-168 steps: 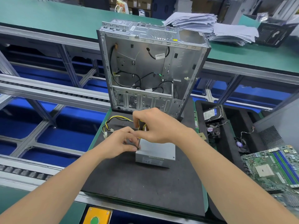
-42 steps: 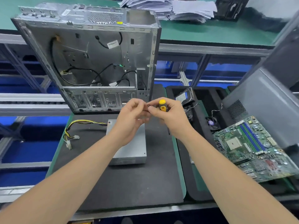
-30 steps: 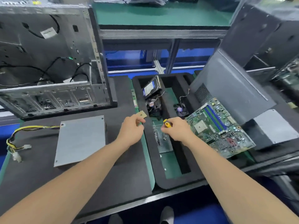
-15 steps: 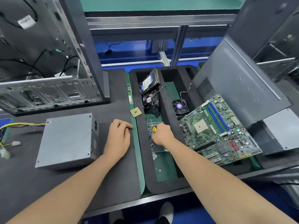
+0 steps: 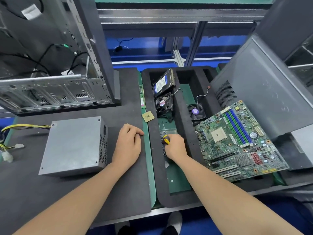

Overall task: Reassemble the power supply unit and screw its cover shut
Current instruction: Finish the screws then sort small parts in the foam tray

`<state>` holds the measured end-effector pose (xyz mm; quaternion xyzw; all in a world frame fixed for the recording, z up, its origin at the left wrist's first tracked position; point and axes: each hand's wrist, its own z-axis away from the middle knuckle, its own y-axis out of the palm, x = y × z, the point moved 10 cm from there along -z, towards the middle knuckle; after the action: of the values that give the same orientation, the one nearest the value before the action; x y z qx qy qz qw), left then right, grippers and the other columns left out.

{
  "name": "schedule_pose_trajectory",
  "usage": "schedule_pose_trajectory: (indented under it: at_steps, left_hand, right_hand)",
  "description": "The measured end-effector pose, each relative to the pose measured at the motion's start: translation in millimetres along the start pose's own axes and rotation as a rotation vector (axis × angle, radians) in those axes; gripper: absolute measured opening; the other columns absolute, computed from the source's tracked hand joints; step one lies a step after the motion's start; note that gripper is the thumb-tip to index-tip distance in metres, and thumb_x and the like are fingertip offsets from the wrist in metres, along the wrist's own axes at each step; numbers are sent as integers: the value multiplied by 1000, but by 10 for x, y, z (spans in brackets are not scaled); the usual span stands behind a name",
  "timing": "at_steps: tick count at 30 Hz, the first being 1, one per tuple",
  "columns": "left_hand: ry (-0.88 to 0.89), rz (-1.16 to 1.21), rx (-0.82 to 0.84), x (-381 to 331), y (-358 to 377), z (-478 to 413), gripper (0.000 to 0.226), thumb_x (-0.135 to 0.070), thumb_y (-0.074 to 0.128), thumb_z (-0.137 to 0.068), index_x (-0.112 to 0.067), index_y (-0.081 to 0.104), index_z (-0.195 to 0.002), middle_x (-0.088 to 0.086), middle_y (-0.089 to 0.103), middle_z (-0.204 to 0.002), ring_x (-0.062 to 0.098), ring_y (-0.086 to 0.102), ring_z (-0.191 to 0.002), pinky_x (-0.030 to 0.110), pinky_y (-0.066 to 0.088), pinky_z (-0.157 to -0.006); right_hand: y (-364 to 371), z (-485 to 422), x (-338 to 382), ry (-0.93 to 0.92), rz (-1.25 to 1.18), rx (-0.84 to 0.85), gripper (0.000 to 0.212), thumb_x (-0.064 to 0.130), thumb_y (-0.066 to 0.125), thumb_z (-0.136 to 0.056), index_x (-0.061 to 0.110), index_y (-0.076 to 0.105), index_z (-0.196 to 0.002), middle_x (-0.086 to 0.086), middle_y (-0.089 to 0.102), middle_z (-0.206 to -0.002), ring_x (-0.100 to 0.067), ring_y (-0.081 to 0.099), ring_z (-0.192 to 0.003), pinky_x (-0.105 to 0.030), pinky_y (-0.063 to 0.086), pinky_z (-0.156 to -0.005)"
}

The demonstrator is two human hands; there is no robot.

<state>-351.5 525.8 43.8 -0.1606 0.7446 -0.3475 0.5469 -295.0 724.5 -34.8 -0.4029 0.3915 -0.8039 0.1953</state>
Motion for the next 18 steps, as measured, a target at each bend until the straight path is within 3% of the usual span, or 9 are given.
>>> schedule_pose_trajectory:
  at_steps: [8,13,18]
  left_hand:
    - [-5,-15,1,9,7,-8,26,1,55,-96,-20,68,-91,-13,49,-99,9,53,-96,8,36,-84]
    - [-4,-13,1,-10,-1,-3,27,1,55,-96,-22,68,-91,-15,49,-99,8,54,-95,8,36,-83]
    - [-12,-14,0,-1,1,-5,26,2,56,-95,-21,68,-92,-14,50,-100,8,54,-95,12,38,-83]
  right_hand:
    - [34,-84,-77,15,-20,2,36,-6,63,-85,16,43,-64,-14,54,-90,-29,46,-69,-31,36,-61]
    - [74,-109,-84,-20,-51,10,8,2,71,-89,2,64,-85,-17,66,-98,-29,56,-78,-35,49,-69]
    - [96,-116,-104,-18,-52,1,9,0,70,-90,2,63,-85,-16,67,-97,-32,60,-82,-34,47,-69]
